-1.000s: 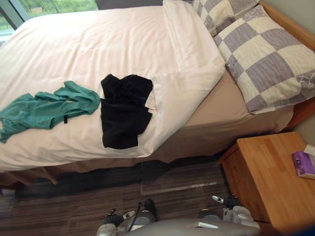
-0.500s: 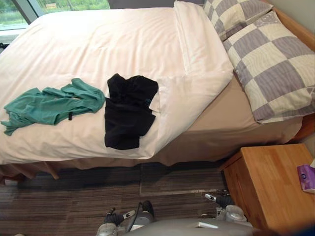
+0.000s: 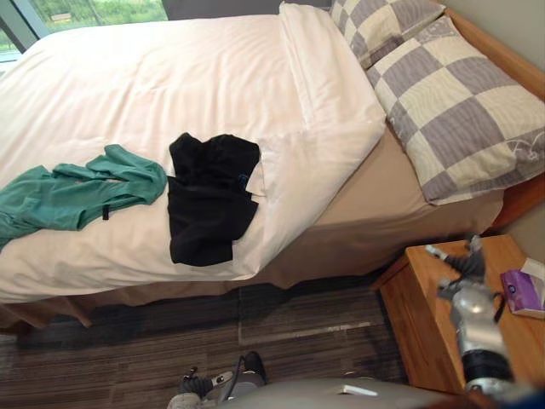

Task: Tidy the bed and pick cloth on bed and put in laundry

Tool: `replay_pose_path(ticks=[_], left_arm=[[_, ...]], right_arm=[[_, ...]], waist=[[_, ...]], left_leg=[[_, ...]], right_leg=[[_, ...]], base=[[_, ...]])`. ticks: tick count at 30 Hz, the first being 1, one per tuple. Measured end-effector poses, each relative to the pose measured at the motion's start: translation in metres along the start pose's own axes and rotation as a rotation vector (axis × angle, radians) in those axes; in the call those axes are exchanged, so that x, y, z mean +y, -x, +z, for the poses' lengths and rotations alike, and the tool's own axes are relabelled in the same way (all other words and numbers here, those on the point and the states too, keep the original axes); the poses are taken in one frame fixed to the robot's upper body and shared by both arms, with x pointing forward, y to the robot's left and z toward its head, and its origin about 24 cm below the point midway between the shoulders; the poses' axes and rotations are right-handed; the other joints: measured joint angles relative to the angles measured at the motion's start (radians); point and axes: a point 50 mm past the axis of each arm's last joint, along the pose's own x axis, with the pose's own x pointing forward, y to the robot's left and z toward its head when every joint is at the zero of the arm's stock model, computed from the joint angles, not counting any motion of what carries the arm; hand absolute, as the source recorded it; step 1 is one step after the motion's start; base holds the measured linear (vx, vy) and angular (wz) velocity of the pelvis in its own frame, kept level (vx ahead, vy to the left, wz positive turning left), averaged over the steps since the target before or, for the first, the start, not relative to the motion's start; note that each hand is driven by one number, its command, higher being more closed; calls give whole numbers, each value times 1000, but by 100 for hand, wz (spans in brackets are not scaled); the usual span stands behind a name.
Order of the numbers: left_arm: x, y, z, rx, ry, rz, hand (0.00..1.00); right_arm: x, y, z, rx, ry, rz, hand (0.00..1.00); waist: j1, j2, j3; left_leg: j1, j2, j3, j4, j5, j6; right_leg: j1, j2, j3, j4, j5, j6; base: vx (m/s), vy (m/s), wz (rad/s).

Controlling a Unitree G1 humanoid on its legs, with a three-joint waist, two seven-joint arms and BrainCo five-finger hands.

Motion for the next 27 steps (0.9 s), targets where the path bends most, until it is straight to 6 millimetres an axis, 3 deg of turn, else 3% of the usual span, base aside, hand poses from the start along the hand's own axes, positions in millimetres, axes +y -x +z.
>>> replay_pose_path(ticks=[4, 10, 15, 19, 21, 23, 24, 26, 27], left_arm=[[-1, 0, 1, -7, -7, -3, 0], [-3, 0, 6, -42, -56, -20, 0], [-2, -3, 20, -89, -69, -20, 0], [-1, -5, 32, -119, -71, -12, 0], [1, -6, 41, -143, -57, -6, 0], [5, -7, 48, -167, -39, 7, 0], [7, -7, 50, -171, -31, 14, 0], [12, -8, 55, -178, -7, 41, 0], [15, -9, 58, -186, 4, 56, 0]], right_arm=[[7, -21, 55, -192, 68, 25, 0], [46, -25, 147, -520, 168, 106, 0], [60, -21, 211, -718, 198, 104, 0], [69, -17, 258, -840, 232, 99, 0], [74, -13, 286, -901, 234, 99, 0], [73, -9, 306, -945, 221, 86, 0], [75, -7, 312, -960, 225, 88, 0], [81, -3, 317, -982, 246, 103, 0], [84, -2, 316, -985, 259, 113, 0]], waist=[[-2, 1, 0], [4, 4, 5], [17, -1, 49], [50, -7, 85], [61, -10, 112], [72, -6, 140], [77, -7, 152], [87, -3, 175], [95, -8, 181]], left_leg=[[-6, -2, -4, 0, 6, 4], [-52, -10, -23, 0, 17, 9], [-113, -25, -77, 1, 31, 30], [-151, -20, -89, 6, 41, 38], [-153, -15, -90, 7, 42, 39], [-152, 1, -102, 8, 44, 42], [-153, 7, -103, 8, 44, 42], [-155, 17, -105, 8, 46, 38], [-164, 6, -114, 8, 49, 32]], right_leg=[[-2, -1, 1, -5, 1, 1], [-28, -4, -3, -26, 6, 11], [-61, -17, -37, -22, 14, 21], [-141, -18, -33, 74, 21, 22], [-206, -18, 5, 198, 25, 16], [-261, -10, 24, 288, 30, -22], [-277, -1, 35, 296, 2, -33], [-306, 17, 52, 238, -22, -36], [-314, 18, 50, 147, 25, -36]], base=[[-51, 3, 2], [-30, 13, 8], [14, 34, 26], [48, 42, 13], [54, 46, 9], [67, 33, 14], [43, 5, 7], [-3, -24, 10], [-20, -79, 39]])
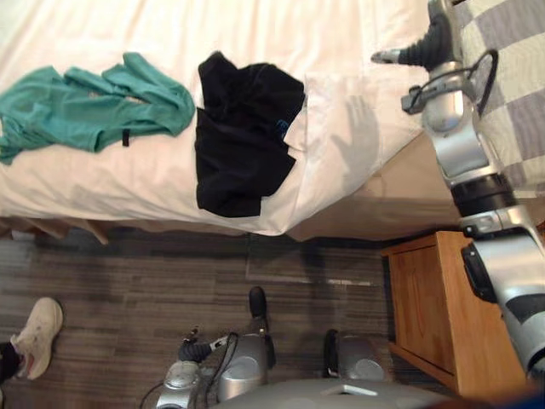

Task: Tidy the bed and pick cloth on bed and put in laundry

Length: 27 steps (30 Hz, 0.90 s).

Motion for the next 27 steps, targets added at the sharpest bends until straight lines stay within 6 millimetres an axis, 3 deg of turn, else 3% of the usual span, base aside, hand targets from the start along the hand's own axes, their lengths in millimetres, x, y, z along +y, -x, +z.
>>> replay_pose_path(ticks=[1, 4, 10, 16, 20, 21, 24, 27], left_arm=[[2, -2, 4, -12, 3, 7, 0], [-7, -1, 9, -30, 17, -12, 0], [-16, 0, 12, -44, 11, -36, 0], [-25, 1, 14, -69, -11, -57, 0], [-29, 2, 16, -84, -34, -77, 0], [-30, 2, 17, -88, -37, -81, 0], [-33, 1, 25, -113, -12, -87, 0], [-36, 1, 28, -121, 7, -96, 0]], right_arm=[[-1, -1, 1, -7, 3, -1, 0], [4, -2, 2, -9, 30, 22, 0], [11, -3, -18, 84, 78, 55, 0], [-6, -33, 1, 64, 124, 12, 0], [-22, -48, 10, 60, 170, -36, 0], [-27, -51, 11, 58, 177, -52, 100], [-49, -57, 15, 24, 237, -103, 100], [-54, -60, 25, -24, 257, -115, 100]], waist=[[-3, -8, 6], [0, 29, 27], [3, 50, 60], [10, 116, 118], [25, 145, 144], [28, 149, 146], [33, 163, 153], [32, 163, 152]], left_leg=[[-14, -22, -18, -2, 4, -6], [-72, 8, -45, -6, 23, -28], [-118, 28, -74, 0, 42, -50], [-205, 24, -80, 0, 60, -47], [-289, 19, -90, 0, 81, -44], [-304, 16, -92, 0, 84, -45], [-364, 6, -93, 0, 98, -41], [-403, -2, -77, 0, 100, -42]], right_leg=[[-12, -16, -1, -41, 28, 27], [-35, 15, -27, -88, 46, 16], [-55, 33, -63, -95, 55, 13], [-157, 21, -63, -59, 56, 13], [-260, 14, -61, -15, 55, 13], [-282, 11, -61, -3, 54, 13], [-364, -4, -60, 55, 38, 12], [-432, -15, -46, 107, 25, 13]], base=[[-5, -93, 49], [1, -81, 15], [54, -96, 18], [-17, -8, 6], [-43, 2, 5], [-68, 3, 8], [-71, 2, 13], [-73, -12, -1]])
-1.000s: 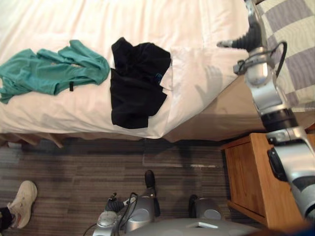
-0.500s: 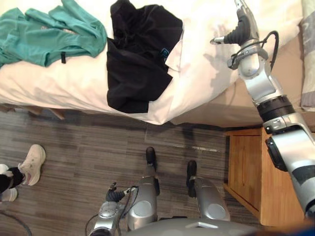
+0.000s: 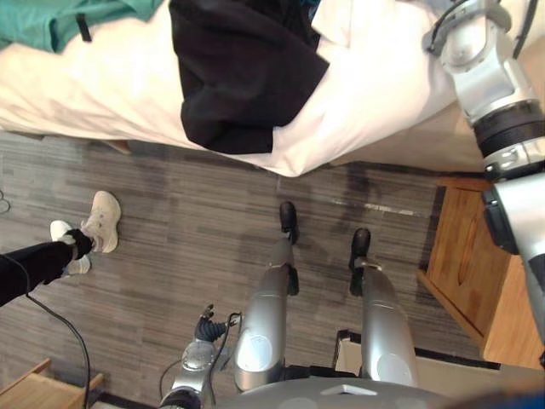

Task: Tidy the bed and pick cloth on bed and put in laundry

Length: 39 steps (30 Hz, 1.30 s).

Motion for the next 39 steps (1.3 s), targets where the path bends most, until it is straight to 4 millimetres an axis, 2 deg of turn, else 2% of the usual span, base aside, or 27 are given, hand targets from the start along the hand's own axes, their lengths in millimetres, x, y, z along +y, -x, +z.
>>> replay_pose_path(ticks=[5, 8, 11, 17, 19, 22, 26, 27, 33, 39], left_arm=[[-4, 0, 2, -2, 44, -13, 0], [-6, -1, 7, -8, 79, -9, 0], [-6, -1, 6, 5, 106, 4, 0], [5, -2, 0, 40, 79, 43, 0], [7, -1, -4, 60, 64, 48, 0], [10, 2, -14, 94, 16, 52, 0], [11, 5, -22, 117, -29, 49, 0], [11, 6, -26, 125, -46, 46, 0], [13, 6, -27, 133, -66, 46, 0], [11, 6, -26, 131, -61, 36, 0]], right_arm=[[-1, 8, 5, -80, 42, 11, 100], [12, 22, 2, -91, 11, 37, 100], [32, 53, -11, -46, -83, 65, 100], [71, 136, -54, 189, -268, 102, 100], [77, 160, -70, 277, -293, 102, 100], [77, 207, -105, 445, -278, 109, 100], [75, 230, -124, 539, -274, 109, 100], [78, 237, -129, 562, -267, 130, 0], [88, 253, -153, 692, -236, 181, 0], [86, 276, -181, 874, -257, 174, 0]], waist=[[-15, -1, -1], [-25, -6, -4], [-28, -20, -11], [-56, -74, -62], [-63, -84, -84], [-80, -97, -144], [-86, -98, -160], [-85, -97, -175], [-80, -95, -180], [-82, -86, -184]], left_leg=[[-4, 4, 51, 0, -5, 0], [24, 2, 72, 0, 2, 8], [85, 4, 114, 1, -5, -1], [188, 6, 114, 1, -15, -11], [211, 8, 107, 0, -30, -2], [231, 4, 86, 0, -37, -5], [276, -2, 88, 0, -49, -8], [279, -3, 89, 0, -51, -8], [310, -9, 119, 0, -65, 2], [338, -19, 144, 0, -72, 2]], right_leg=[[-13, -8, 7, 9, 0, 0], [12, -13, 10, 8, 0, 1], [79, -14, 6, -6, -1, 2], [214, -5, 4, -72, -1, 4], [250, 2, 4, -99, 1, 7], [291, 3, 4, -140, 12, 23], [352, 0, 13, -189, 35, 34], [360, 1, 16, -207, 42, 37], [392, 5, 52, -263, 76, 47], [411, 1, 103, -294, 100, 55]], base=[[-20, -10, -5], [55, -22, -5], [64, -20, -5], [56, -30, -3], [22, -6, -5], [15, 10, 5], [13, 22, -7], [12, 26, -9], [32, 12, -16], [58, 0, -26]])
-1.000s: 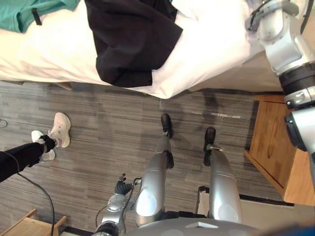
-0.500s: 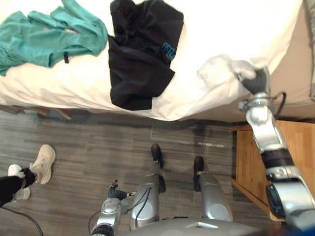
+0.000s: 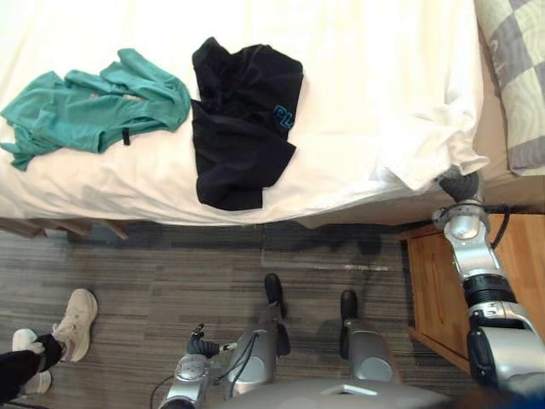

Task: Tidy the bed and pick cloth on bed and put in laundry

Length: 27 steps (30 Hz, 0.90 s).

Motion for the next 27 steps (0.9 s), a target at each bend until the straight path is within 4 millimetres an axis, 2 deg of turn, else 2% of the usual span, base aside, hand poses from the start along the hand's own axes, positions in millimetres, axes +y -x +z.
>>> replay_pose_path(ticks=[3, 7, 9, 13, 16, 17, 20, 24, 25, 27], left_arm=[[-3, 0, 0, 0, 10, -5, 0], [-5, 1, -2, 17, 70, 3, 0], [-6, 2, -3, 27, 92, 8, 0], [-6, 2, -6, 46, 119, 7, 0], [-6, 3, -10, 59, 122, 7, 0], [-5, 3, -10, 61, 126, 10, 0], [-5, 3, -12, 78, 124, 9, 0], [-5, 3, -15, 90, 123, 12, 0], [-4, 4, -17, 94, 123, 12, 0], [-4, 5, -20, 101, 123, 15, 0]], right_arm=[[-8, 2, -14, 66, -56, -25, 0], [-32, 14, -50, 231, -143, -121, 0], [-48, 19, -56, 238, -167, -196, 0], [-81, 32, -58, 200, -189, -344, 0], [-88, 36, -57, 191, -200, -393, 0], [-87, 36, -55, 184, -205, -397, 100], [-83, 36, -49, 164, -281, -389, 100], [-70, 30, -36, 124, -559, -312, 100], [-68, 26, -29, 107, -636, -303, 100], [-66, 8, 0, 28, -894, -298, 100]], waist=[[0, 10, -1], [-2, 12, -2], [-7, 12, -3], [-42, 10, -17], [-46, 6, -33], [-46, 6, -33], [-40, 4, -51], [-36, 0, -54], [-36, 0, -53], [-37, -1, -50]], left_leg=[[5, 2, 23, -1, -7, 6], [17, 13, 60, -5, -20, 17], [27, 15, 84, -6, -28, 15], [27, 19, 87, -6, -34, 8], [36, 23, 87, -6, -34, 8], [40, 23, 87, -6, -34, 8], [43, 26, 81, -6, -34, 7], [39, 22, 56, -6, -34, 8], [34, 21, 51, -6, -33, 9], [20, 18, 39, -6, -26, 19]], right_leg=[[0, 3, 20, -3, 7, 1], [-1, 11, 56, -20, 20, 4], [-1, 14, 74, -28, 23, 10], [-1, 16, 75, -37, 26, 13], [9, 20, 74, -45, 35, 2], [15, 21, 73, -48, 36, 1], [25, 23, 68, -59, 37, 0], [35, 19, 49, -67, 38, 0], [34, 17, 45, -67, 38, 0], [26, 16, 43, -68, 48, 3]], base=[[29, -9, -21], [7, -16, -27], [16, -18, -37], [45, -29, -10], [80, -38, -4], [60, -29, 0], [52, -27, 5], [31, -14, 11], [19, -4, 19], [13, 1, 16]])
